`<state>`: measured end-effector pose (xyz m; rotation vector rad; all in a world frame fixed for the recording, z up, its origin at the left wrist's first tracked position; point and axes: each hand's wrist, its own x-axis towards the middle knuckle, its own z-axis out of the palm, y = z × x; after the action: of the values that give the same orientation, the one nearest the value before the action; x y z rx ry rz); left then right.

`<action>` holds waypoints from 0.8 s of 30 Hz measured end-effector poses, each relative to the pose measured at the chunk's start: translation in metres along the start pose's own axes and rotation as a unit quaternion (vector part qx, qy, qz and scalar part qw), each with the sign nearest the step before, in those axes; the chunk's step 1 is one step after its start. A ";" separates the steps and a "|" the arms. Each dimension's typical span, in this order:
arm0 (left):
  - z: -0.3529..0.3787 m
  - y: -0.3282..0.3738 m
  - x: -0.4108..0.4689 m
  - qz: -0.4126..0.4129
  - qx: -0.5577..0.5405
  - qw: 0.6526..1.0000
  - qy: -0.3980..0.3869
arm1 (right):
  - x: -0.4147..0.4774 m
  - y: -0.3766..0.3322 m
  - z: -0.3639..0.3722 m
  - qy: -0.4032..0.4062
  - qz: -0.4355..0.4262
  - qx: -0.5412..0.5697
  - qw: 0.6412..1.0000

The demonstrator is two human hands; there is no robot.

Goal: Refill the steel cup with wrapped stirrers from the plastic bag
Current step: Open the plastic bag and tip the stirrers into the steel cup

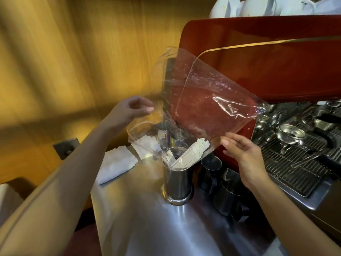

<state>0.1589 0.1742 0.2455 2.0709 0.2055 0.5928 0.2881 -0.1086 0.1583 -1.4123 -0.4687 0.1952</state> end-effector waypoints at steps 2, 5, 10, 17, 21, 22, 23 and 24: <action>0.000 -0.010 -0.004 -0.006 0.006 1.000 0.013 | -0.001 0.004 0.002 0.008 -0.006 -0.015 1.000; 0.002 -0.021 -0.010 -0.010 0.004 1.000 0.026 | 0.001 0.005 0.006 0.040 -0.014 -0.014 0.999; 0.004 -0.026 -0.012 0.008 0.001 0.999 0.035 | 0.005 0.005 0.013 0.005 0.000 0.070 0.998; 0.011 -0.030 -0.010 0.004 -0.028 0.998 0.049 | 0.007 0.006 0.024 0.041 -0.007 0.010 0.999; 0.009 -0.036 -0.014 0.000 -0.046 0.997 0.056 | 0.007 0.006 0.025 0.039 -0.033 0.011 0.999; 0.009 -0.037 -0.016 -0.002 -0.048 0.997 0.058 | 0.008 0.006 0.025 0.035 -0.032 0.009 0.999; 0.008 -0.039 -0.018 -0.005 -0.053 0.997 0.062 | 0.009 0.003 0.027 0.033 -0.030 0.004 0.999; 0.007 -0.042 -0.019 -0.011 -0.066 0.995 0.070 | 0.013 -0.002 0.028 0.031 -0.032 -0.004 0.999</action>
<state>0.1489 0.1845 0.2013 1.8992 0.2621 0.7189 0.2874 -0.0788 0.1647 -1.4043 -0.4637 0.0981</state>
